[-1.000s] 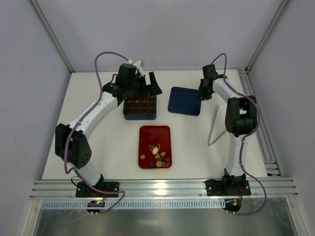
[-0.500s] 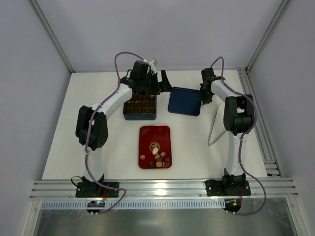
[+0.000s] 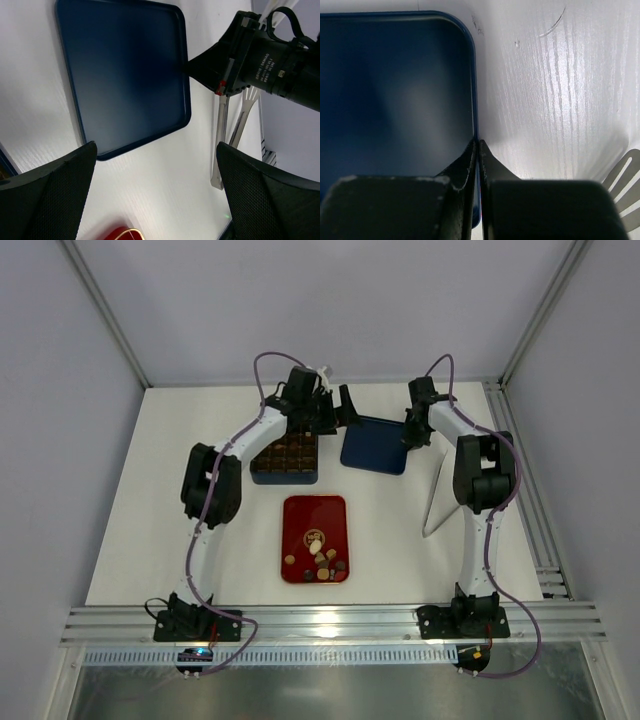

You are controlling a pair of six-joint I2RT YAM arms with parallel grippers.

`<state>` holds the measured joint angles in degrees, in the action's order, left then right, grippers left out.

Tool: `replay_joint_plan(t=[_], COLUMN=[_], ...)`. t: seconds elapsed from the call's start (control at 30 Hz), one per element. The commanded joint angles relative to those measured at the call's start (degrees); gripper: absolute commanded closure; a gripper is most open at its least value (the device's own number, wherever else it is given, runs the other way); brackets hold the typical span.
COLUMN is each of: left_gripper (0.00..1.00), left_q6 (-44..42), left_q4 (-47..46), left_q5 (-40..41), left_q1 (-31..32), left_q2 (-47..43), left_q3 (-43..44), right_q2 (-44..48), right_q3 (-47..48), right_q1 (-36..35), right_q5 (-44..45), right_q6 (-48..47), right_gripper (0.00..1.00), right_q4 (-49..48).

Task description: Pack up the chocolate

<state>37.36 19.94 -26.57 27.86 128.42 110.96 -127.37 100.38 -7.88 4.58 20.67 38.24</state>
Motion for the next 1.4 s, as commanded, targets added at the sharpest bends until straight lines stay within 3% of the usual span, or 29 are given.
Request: replay_joint_plan(t=[0.0,0.27,0.57,0.97,1.37], left_gripper=[0.01,0.04,0.05,0.06,0.18], left_q6=[0.6,0.34,1.48,5.52,12.82], left_q4=[0.36,3.26,4.4,1.33,-6.5], left_q5=[0.11,5.29,5.56,-0.06,-6.3], left_q1=[0.0,0.0,-0.08,-0.08,0.0], left_q2=[2.09,5.43,9.3,12.11,10.27], left_q3=[4.17,7.34,10.59,11.83,7.26], right_q2=[2.11,8.01,14.78,19.0,19.53], right_q3=[-0.18,-1.5,-4.75,-9.32,-11.43], right_q1=[-0.12,1.29,2.78,5.24,5.42], right_q5=[-0.89,-2.47,-6.51,-15.21,-20.66], right_q6=[-1.07,-1.24,-1.59,0.43,2.98], right_gripper=[0.96,0.96,0.96,0.96,0.96], right_q4=[-0.09,-0.27,-0.62,-3.34,-5.98])
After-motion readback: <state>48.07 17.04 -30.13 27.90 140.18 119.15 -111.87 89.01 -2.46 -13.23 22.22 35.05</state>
